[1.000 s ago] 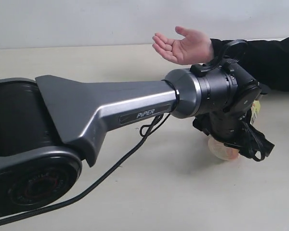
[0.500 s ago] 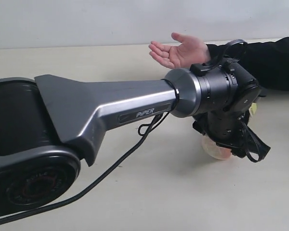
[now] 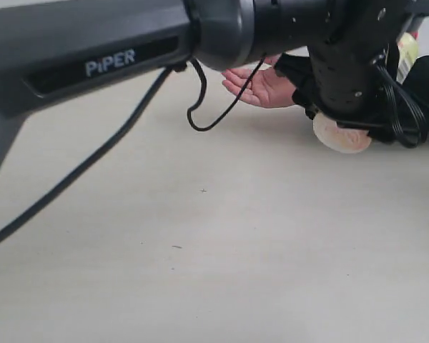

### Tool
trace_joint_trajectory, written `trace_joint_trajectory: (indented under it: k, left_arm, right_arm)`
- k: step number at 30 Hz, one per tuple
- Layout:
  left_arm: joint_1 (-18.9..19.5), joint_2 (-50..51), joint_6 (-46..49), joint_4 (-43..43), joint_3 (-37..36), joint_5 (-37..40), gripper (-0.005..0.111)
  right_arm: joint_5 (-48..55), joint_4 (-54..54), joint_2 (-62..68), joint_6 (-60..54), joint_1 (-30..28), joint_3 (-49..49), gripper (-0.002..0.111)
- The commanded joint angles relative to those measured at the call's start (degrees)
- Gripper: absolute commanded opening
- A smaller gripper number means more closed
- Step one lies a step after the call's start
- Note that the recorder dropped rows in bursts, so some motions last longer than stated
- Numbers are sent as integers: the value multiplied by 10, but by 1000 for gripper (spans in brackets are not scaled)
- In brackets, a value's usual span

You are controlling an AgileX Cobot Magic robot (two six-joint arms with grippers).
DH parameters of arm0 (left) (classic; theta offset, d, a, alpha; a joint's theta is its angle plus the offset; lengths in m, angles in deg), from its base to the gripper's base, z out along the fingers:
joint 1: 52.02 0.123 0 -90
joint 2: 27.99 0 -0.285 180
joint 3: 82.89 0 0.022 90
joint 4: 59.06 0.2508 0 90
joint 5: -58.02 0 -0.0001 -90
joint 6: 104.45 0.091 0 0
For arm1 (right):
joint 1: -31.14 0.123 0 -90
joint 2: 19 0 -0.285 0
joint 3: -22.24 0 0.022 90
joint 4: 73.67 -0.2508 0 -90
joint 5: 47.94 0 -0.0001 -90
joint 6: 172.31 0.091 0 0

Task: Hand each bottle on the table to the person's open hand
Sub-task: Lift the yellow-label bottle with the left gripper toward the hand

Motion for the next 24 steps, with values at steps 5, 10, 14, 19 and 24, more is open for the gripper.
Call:
trace_joint_trajectory:
  k: [5,10,14,19,24]
  left_arm:
    - [59,-28,-100,13,3,-13,0]
    - [116,-19,-135,-29,3,-26,0]
    - [151,-7,-133,-92,3,-55,0]
    - [163,22,-133,-110,3,-105,0]
    - [163,44,-135,-110,3,-146,0]
  right_arm:
    - [-2,0,-4,-3,-3,3,0]
    - [-2,0,-4,-3,-3,3,0]
    - [-2,0,-4,-3,-3,3,0]
    - [-2,0,-4,-3,-3,3,0]
    - [-2,0,-4,-3,-3,3,0]
